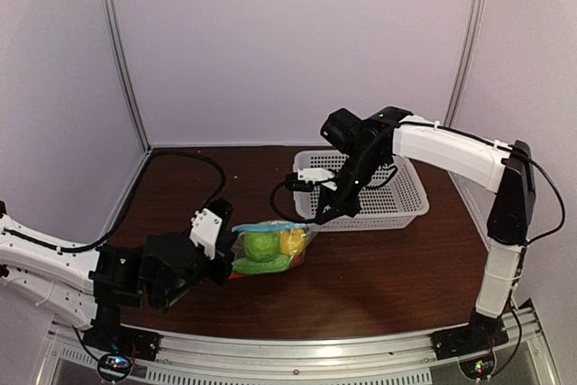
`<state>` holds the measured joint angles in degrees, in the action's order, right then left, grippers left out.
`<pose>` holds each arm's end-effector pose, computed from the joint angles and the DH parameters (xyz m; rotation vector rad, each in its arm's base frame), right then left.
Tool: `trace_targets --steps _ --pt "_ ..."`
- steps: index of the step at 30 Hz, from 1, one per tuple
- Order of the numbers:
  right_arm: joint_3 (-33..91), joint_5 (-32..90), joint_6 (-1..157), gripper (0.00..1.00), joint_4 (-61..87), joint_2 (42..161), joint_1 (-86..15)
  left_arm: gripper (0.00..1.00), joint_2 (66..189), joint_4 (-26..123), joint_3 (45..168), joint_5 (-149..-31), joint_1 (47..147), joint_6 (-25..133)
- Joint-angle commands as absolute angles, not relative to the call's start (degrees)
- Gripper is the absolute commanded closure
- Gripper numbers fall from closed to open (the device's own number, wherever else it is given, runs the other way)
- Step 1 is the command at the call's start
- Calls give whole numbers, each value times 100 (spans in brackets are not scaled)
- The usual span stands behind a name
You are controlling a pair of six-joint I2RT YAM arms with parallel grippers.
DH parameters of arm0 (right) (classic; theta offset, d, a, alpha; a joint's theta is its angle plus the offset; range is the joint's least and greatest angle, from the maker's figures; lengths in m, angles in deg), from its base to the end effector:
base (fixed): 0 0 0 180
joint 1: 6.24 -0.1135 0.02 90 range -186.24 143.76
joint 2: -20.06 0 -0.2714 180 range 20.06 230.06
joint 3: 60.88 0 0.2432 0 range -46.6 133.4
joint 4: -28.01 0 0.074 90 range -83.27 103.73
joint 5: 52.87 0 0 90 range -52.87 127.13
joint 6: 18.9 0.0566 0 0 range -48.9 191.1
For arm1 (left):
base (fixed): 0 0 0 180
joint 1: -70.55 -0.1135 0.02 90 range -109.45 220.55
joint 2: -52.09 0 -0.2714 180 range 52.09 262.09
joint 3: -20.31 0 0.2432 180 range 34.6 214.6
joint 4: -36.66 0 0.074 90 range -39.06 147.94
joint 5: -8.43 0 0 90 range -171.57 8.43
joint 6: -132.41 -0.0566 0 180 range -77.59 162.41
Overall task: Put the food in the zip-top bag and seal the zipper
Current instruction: Place the zipper food storage bag at the center of the board, then reset both arms
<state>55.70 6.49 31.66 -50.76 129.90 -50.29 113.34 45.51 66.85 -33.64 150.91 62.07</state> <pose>0.2613 0.2929 0.2806 -1.9214 1.9741 0.7709 0.0795 -0.2170 0.2450 0.4536 1.8033 -0.3858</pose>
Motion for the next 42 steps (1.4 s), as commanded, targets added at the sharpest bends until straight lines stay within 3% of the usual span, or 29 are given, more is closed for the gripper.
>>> trace_targets --steps 1,7,11,13,16,21,23,25,31,37,42 --pt "5224 601 3362 99 -5396 12289 -5043 99 11574 4771 6898 -3786 15059 6549" --pt "4909 289 3457 98 -5545 12083 -5042 99 11821 4778 7067 -3935 15051 6810" --pt "5062 456 3598 96 -5433 12344 -4971 87 11870 4932 7344 -3843 14748 6739" --pt "5303 515 3675 83 -5422 12620 -4871 71 11898 4900 7432 -4028 14444 6675" --pt "5634 324 3872 73 -5354 12866 -4580 45 11993 4940 7641 -4172 14082 6582" --pt "6112 33 4052 50 -5283 12736 -3943 22 12112 5314 8220 -4582 13447 6263" --pt "6139 212 4221 35 -5038 12501 -3649 17 12238 5668 8550 -4874 13072 6235" --pt "5912 412 4521 3 -4498 12138 -3274 4 12415 6064 8967 -5168 12688 6149" --pt "4695 2326 5699 0 -2366 10972 -2283 2 12917 6889 10134 -5255 11994 5690" --pt "3353 4822 5803 0 -835 9792 -2151 2 13003 7026 10766 -5442 11392 5335" --pt "2776 5276 5640 0 -225 8961 -2153 2 13057 7252 11183 -5455 10942 5162"
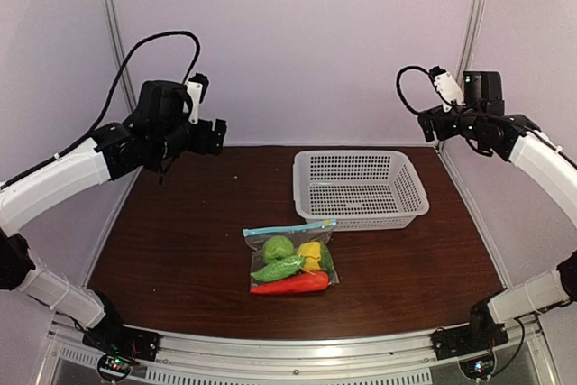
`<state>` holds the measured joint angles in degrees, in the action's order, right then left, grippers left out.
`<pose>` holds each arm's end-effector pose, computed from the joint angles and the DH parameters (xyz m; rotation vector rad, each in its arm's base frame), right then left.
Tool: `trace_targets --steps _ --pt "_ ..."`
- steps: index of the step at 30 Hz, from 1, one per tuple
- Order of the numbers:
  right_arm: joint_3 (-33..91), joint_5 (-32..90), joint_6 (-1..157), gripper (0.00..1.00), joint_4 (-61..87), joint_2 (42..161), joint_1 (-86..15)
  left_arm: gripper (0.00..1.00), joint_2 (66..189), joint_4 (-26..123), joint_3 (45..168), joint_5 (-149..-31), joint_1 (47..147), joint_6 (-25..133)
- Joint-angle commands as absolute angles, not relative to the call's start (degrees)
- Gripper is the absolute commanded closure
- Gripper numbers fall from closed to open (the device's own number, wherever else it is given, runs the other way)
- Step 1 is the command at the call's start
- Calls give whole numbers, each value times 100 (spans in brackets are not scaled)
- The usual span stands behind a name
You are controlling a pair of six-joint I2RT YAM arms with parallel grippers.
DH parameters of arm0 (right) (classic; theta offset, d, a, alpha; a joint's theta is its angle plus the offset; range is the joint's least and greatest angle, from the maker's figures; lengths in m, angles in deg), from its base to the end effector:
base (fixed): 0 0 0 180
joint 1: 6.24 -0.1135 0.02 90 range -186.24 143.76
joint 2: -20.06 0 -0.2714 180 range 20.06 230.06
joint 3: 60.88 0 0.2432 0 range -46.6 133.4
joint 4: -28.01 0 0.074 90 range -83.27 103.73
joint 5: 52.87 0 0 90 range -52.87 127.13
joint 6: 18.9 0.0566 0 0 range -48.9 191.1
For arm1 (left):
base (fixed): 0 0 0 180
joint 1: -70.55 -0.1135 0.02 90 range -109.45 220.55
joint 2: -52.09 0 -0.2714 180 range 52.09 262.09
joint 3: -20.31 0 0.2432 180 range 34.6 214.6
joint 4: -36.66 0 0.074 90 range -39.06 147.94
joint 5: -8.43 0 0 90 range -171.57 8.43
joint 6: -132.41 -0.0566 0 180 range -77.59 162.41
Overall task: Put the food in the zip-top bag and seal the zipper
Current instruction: Reset both arms
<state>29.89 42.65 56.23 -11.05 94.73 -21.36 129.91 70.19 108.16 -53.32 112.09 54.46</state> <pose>0.2929 0.0735 0.3918 -0.4489 1.9189 -0.0921 0.2541 -0.1894 0.3718 0.1810 1.9236 -0.1352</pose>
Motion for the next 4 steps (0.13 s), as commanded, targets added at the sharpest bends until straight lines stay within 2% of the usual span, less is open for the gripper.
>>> trace_targets --steps 1,4 --pt "2836 5295 5672 1 -292 8921 -2146 2 13051 7270 11215 -5482 10891 5145" --pt "2823 5221 5983 1 -460 8878 -2145 2 13003 7125 11080 -5497 10861 5035"
